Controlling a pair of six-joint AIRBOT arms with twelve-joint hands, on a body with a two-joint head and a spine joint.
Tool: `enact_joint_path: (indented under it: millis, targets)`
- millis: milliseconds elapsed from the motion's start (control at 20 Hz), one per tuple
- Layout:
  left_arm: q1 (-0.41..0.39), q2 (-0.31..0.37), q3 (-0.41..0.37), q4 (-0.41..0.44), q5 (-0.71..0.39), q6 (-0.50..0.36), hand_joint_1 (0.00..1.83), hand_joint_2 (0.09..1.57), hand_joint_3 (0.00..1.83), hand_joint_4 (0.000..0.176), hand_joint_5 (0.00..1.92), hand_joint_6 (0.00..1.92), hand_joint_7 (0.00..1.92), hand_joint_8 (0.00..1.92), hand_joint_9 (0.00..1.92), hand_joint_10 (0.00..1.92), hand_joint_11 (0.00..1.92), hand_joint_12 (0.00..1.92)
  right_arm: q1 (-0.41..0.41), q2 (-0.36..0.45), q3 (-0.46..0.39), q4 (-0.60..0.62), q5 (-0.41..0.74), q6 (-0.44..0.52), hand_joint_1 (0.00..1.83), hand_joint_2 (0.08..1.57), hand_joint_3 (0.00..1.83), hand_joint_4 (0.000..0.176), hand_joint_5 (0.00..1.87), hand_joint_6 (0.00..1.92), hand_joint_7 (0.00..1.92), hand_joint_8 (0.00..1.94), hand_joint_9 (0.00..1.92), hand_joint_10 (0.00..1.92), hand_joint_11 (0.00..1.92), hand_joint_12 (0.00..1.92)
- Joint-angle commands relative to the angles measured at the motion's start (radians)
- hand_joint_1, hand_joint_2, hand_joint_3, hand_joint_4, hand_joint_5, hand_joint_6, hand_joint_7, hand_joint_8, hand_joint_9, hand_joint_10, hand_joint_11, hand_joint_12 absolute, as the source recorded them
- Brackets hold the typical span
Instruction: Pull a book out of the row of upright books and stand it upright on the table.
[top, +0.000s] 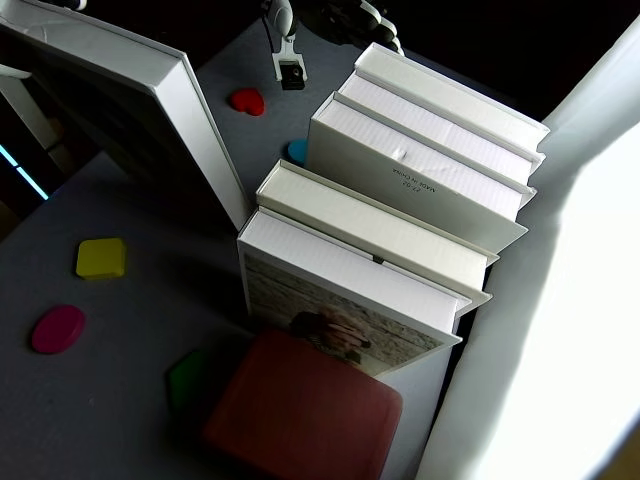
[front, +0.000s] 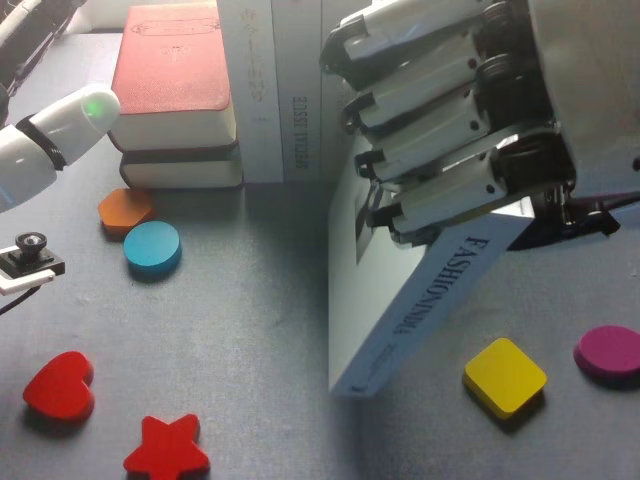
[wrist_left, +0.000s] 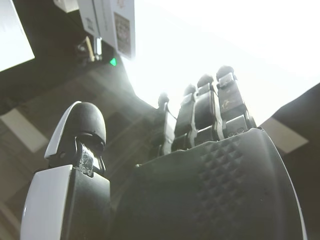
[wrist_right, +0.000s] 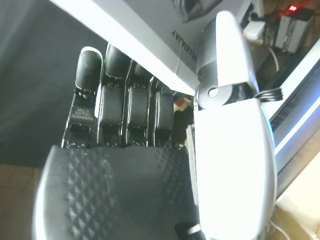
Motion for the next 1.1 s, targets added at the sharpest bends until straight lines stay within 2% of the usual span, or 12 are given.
enact_joint_path:
  millis: [0,300,500,600,650,700,750,800,850,950,1000,1050]
  targets:
    - [-0.007,-0.004,0.002,-0.016,-0.125,-0.006,0.39,1.36,0.0,0.073,0.1,0.0,0.0,0.0,0.0,0.0,0.0,0.0,0.016,-0.004,0.0,0.09,-0.021,-0.005,1.22,1.2,0.0,0.0,0.82,1.03,0.83,1.49,0.53,1.41,0.16,1.74]
    - [-0.007,-0.008,0.004,-0.022,-0.122,-0.006,0.43,1.36,0.0,0.048,0.12,0.01,0.0,0.0,0.0,0.0,0.0,0.0,-0.031,-0.151,0.103,0.011,-0.045,0.138,1.22,1.2,0.0,0.0,0.82,1.03,0.83,1.49,0.53,1.41,0.16,1.74]
    - [-0.007,-0.015,0.011,-0.023,-0.112,-0.006,0.43,1.36,0.0,0.087,0.1,0.0,0.0,0.0,0.0,0.0,0.0,0.0,-0.064,-0.257,0.196,-0.04,-0.068,0.226,1.22,1.2,0.0,0.0,0.82,1.03,0.83,1.49,0.53,1.41,0.16,1.74]
    - [-0.007,-0.02,0.015,-0.024,-0.11,-0.006,0.47,1.35,0.0,0.083,0.11,0.0,0.0,0.0,0.0,0.0,0.0,0.0,-0.075,-0.296,0.239,-0.036,-0.077,0.247,1.22,1.2,0.0,0.0,0.82,1.03,0.83,1.49,0.53,1.41,0.16,1.74]
    - [-0.007,-0.024,0.018,-0.024,-0.108,-0.009,0.25,1.31,0.0,0.058,0.11,0.0,0.0,0.0,0.0,0.0,0.0,0.0,-0.078,-0.313,0.26,-0.033,-0.082,0.254,1.22,1.2,0.0,0.0,0.82,1.03,0.83,1.49,0.53,1.41,0.16,1.74]
    - [-0.007,-0.027,0.021,-0.024,-0.108,-0.01,0.33,1.33,0.0,0.0,0.13,0.01,0.0,0.0,0.0,0.0,0.0,0.0,-0.082,-0.329,0.277,-0.027,-0.089,0.257,1.22,1.2,0.0,0.0,0.82,1.03,0.83,1.49,0.53,1.41,0.16,1.74]
    - [-0.007,-0.028,0.022,-0.025,-0.108,-0.01,0.35,1.29,0.02,0.0,0.14,0.01,0.04,0.01,0.0,0.0,0.0,0.15,-0.086,-0.339,0.289,-0.023,-0.093,0.258,1.22,1.2,0.0,0.0,0.82,1.03,0.83,1.49,0.53,1.41,0.16,1.74]
    - [-0.007,-0.031,0.025,-0.025,-0.107,-0.011,0.35,1.43,0.0,0.046,0.16,0.01,0.1,0.02,0.1,0.04,0.0,0.81,-0.092,-0.351,0.306,-0.021,-0.097,0.265,1.22,1.2,0.0,0.0,0.82,1.03,0.83,1.49,0.53,1.41,0.16,1.74]
    - [-0.007,-0.033,0.029,-0.025,-0.107,-0.012,0.35,1.43,0.0,0.046,0.16,0.01,0.1,0.02,0.1,0.04,0.0,0.81,-0.099,-0.363,0.324,-0.018,-0.097,0.274,1.22,1.2,0.0,0.0,0.82,1.03,0.83,1.49,0.53,1.41,0.16,1.74]
    - [-0.007,-0.039,0.034,-0.025,-0.106,-0.014,0.22,1.54,0.06,0.025,0.15,0.0,0.04,0.01,0.05,0.02,0.0,0.51,-0.111,-0.383,0.358,-0.008,-0.097,0.294,1.22,1.2,0.0,0.0,0.82,1.03,0.83,1.49,0.53,1.41,0.16,1.74]
    - [-0.007,-0.039,0.035,-0.025,-0.107,-0.015,0.34,1.38,0.0,0.131,0.15,0.0,0.01,0.0,0.01,0.0,0.0,0.1,-0.117,-0.391,0.373,-0.001,-0.097,0.3,1.22,1.2,0.0,0.0,0.82,1.03,0.83,1.49,0.53,1.41,0.16,1.74]
    - [-0.007,-0.04,0.036,-0.025,-0.107,-0.015,0.32,1.34,0.0,0.098,0.11,0.0,0.0,0.0,0.0,0.0,0.0,0.02,-0.119,-0.394,0.379,0.001,-0.098,0.3,1.22,1.2,0.0,0.0,0.82,1.03,0.83,1.49,0.53,1.41,0.16,1.74]
